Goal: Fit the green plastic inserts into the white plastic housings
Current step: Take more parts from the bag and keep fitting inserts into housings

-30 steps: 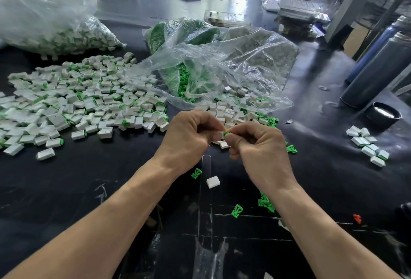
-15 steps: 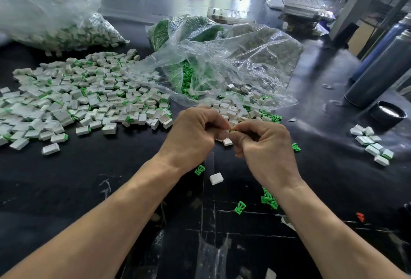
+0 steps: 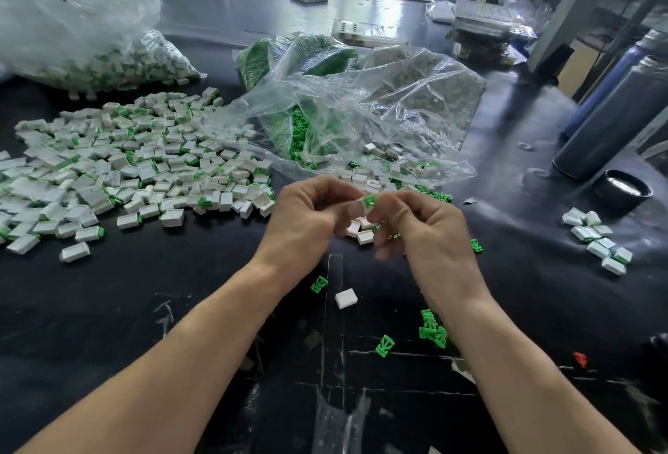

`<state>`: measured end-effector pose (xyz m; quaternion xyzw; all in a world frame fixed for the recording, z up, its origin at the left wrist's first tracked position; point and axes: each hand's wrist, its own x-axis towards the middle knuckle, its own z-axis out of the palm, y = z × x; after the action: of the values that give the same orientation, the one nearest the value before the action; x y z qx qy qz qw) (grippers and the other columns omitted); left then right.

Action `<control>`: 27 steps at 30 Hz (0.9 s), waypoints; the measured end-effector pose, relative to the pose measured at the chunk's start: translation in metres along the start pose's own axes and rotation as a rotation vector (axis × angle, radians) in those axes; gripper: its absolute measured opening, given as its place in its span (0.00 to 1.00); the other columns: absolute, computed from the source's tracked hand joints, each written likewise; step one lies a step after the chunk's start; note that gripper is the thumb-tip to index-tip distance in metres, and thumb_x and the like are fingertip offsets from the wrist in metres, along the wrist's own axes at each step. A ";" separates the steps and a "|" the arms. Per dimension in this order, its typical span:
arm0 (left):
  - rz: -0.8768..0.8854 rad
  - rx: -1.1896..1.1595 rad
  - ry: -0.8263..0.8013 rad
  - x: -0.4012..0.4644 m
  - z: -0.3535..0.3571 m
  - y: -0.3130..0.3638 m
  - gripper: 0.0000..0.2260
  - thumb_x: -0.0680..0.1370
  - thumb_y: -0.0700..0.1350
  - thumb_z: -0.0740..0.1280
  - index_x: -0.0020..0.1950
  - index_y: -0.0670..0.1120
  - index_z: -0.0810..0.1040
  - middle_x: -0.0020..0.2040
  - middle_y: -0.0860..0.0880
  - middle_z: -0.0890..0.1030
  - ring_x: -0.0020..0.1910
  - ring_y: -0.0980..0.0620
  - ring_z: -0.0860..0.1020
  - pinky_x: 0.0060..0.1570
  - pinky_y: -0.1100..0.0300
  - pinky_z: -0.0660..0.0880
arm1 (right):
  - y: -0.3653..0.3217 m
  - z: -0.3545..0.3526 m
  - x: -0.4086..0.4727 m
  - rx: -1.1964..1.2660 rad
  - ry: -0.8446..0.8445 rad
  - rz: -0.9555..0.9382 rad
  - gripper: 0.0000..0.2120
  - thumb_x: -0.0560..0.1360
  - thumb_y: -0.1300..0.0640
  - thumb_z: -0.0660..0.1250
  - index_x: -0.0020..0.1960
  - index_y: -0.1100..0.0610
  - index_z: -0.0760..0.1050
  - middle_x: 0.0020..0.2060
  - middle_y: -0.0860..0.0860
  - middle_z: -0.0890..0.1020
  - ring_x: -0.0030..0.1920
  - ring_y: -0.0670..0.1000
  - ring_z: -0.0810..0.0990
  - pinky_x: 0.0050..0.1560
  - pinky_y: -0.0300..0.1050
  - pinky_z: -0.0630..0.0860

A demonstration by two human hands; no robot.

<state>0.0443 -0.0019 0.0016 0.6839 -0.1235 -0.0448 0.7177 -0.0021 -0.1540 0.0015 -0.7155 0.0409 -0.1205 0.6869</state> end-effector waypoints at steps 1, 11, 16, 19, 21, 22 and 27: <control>-0.002 -0.034 0.001 0.000 0.001 0.000 0.06 0.76 0.32 0.73 0.45 0.43 0.83 0.36 0.51 0.83 0.35 0.56 0.78 0.39 0.65 0.75 | 0.000 0.003 -0.001 0.052 -0.010 0.046 0.17 0.81 0.47 0.67 0.44 0.60 0.82 0.36 0.56 0.84 0.28 0.51 0.77 0.25 0.45 0.73; -0.086 -0.207 -0.149 -0.013 0.017 0.005 0.05 0.80 0.34 0.68 0.54 0.34 0.77 0.37 0.37 0.77 0.28 0.46 0.76 0.30 0.54 0.80 | 0.005 0.021 -0.004 0.119 -0.065 0.293 0.35 0.80 0.28 0.49 0.33 0.54 0.74 0.27 0.53 0.70 0.23 0.49 0.66 0.22 0.39 0.61; -0.073 -0.196 -0.163 -0.013 0.022 0.001 0.05 0.80 0.32 0.67 0.54 0.33 0.79 0.38 0.43 0.79 0.37 0.51 0.77 0.42 0.58 0.77 | 0.003 0.027 -0.007 0.164 0.035 0.214 0.33 0.86 0.42 0.51 0.27 0.45 0.79 0.23 0.44 0.68 0.21 0.42 0.66 0.21 0.34 0.61; -0.077 -0.205 -0.169 -0.013 0.023 0.001 0.03 0.80 0.31 0.67 0.51 0.36 0.80 0.41 0.42 0.80 0.37 0.52 0.79 0.39 0.63 0.78 | 0.009 0.030 -0.004 0.061 0.084 0.171 0.25 0.77 0.35 0.52 0.29 0.37 0.80 0.23 0.39 0.74 0.28 0.38 0.73 0.32 0.38 0.68; -0.078 -0.208 -0.160 -0.014 0.023 0.000 0.05 0.80 0.31 0.67 0.49 0.39 0.80 0.42 0.42 0.81 0.38 0.53 0.80 0.39 0.65 0.78 | 0.013 0.031 -0.002 0.025 0.098 0.151 0.23 0.73 0.33 0.52 0.32 0.38 0.81 0.25 0.38 0.76 0.33 0.41 0.74 0.39 0.44 0.69; -0.080 -0.209 -0.158 -0.014 0.022 0.000 0.05 0.79 0.32 0.67 0.48 0.39 0.81 0.42 0.42 0.82 0.39 0.53 0.80 0.39 0.64 0.78 | 0.015 0.031 -0.001 0.005 0.109 0.139 0.23 0.72 0.33 0.52 0.33 0.39 0.81 0.25 0.39 0.77 0.33 0.43 0.75 0.40 0.46 0.69; -0.086 -0.210 -0.155 -0.014 0.020 0.001 0.04 0.79 0.33 0.68 0.48 0.40 0.82 0.41 0.43 0.83 0.39 0.52 0.81 0.39 0.63 0.79 | 0.019 0.034 0.000 0.008 0.139 0.088 0.23 0.76 0.38 0.52 0.34 0.41 0.83 0.27 0.43 0.80 0.34 0.48 0.79 0.42 0.53 0.75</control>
<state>0.0255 -0.0182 0.0013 0.6041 -0.1439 -0.1410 0.7710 0.0080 -0.1224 -0.0185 -0.7003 0.1197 -0.1398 0.6898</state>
